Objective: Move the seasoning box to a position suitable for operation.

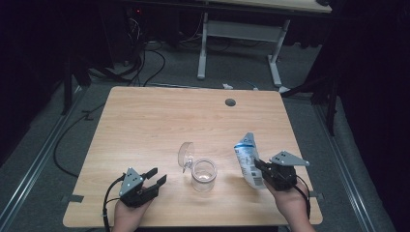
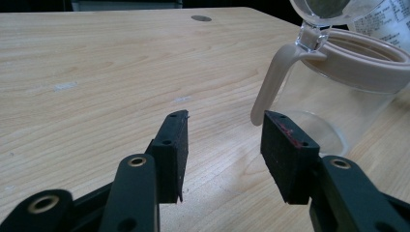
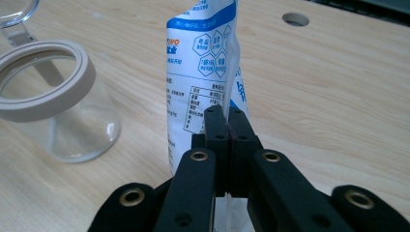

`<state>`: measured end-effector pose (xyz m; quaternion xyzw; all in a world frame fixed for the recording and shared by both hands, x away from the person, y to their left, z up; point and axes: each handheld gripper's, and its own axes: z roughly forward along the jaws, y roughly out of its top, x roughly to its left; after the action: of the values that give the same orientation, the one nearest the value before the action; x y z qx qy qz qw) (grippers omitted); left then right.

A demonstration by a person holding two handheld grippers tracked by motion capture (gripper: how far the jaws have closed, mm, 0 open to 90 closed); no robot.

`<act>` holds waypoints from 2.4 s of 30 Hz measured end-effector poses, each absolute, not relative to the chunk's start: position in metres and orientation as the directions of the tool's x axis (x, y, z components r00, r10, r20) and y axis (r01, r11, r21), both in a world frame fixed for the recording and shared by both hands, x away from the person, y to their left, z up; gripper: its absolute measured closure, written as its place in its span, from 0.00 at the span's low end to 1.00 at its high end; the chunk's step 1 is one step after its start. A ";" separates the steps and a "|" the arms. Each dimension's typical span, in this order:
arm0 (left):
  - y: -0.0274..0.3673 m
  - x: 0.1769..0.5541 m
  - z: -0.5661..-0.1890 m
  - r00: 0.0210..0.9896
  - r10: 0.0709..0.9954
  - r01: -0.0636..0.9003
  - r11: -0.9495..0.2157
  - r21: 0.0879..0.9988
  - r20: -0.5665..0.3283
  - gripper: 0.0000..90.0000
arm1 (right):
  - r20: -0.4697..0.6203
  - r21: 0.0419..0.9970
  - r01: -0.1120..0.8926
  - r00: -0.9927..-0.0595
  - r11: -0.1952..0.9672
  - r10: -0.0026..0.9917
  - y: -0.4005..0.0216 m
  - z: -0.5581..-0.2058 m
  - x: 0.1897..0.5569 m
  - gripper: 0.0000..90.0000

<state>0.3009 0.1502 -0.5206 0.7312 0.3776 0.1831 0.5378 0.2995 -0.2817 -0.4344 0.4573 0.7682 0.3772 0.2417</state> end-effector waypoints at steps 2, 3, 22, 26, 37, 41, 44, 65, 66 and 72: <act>0.151 0.300 -0.521 0.647 0.751 0.354 -0.138 0.925 -0.135 0.59 | -0.027 0.785 0.535 -0.474 0.312 0.880 -0.282 -0.432 0.301 1.00; 0.151 0.300 -0.521 0.647 0.751 0.354 -0.138 0.925 -0.135 0.59 | -0.027 0.777 0.541 -0.480 0.320 0.877 -0.282 -0.430 0.302 1.00; 0.150 0.298 -0.523 0.655 0.743 0.354 -0.143 0.924 -0.136 0.59 | -0.029 0.579 0.663 -0.564 0.474 0.825 -0.268 -0.408 0.321 1.00; 0.150 0.299 -0.523 0.656 0.743 0.355 -0.147 0.923 -0.134 0.59 | -0.038 0.540 0.672 -0.582 0.507 0.812 -0.264 -0.405 0.325 1.00; 0.151 0.298 -0.523 0.654 0.745 0.354 -0.149 0.923 -0.130 0.59 | -0.031 0.444 0.709 -0.598 0.548 0.801 -0.258 -0.399 0.335 1.00; 0.152 0.297 -0.522 0.651 0.748 0.353 -0.145 0.924 -0.131 0.59 | -0.035 0.399 0.726 -0.599 0.561 0.800 -0.256 -0.396 0.340 1.00; 0.153 0.297 -0.522 0.649 0.749 0.353 -0.143 0.925 -0.132 0.59 | -0.044 0.378 0.724 -0.608 0.577 0.793 -0.255 -0.395 0.342 1.00; 0.146 0.294 -0.521 0.670 0.734 0.335 -0.167 0.927 -0.110 0.58 | 0.010 0.193 0.762 -0.632 0.618 0.775 -0.239 -0.388 0.366 1.00; 0.145 0.294 -0.521 0.676 0.729 0.334 -0.172 0.927 -0.109 0.58 | 0.011 0.184 0.777 -0.614 0.601 0.790 -0.238 -0.388 0.366 1.00; 0.142 0.291 -0.521 0.681 0.725 0.324 -0.174 0.930 -0.102 0.55 | -0.001 0.184 0.781 -0.607 0.597 0.795 -0.235 -0.388 0.366 1.00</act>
<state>0.2914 0.1418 -0.5207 0.7429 0.3532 0.1868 0.5371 0.3656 -0.2350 -0.3877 0.4413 0.8926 0.0828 0.0412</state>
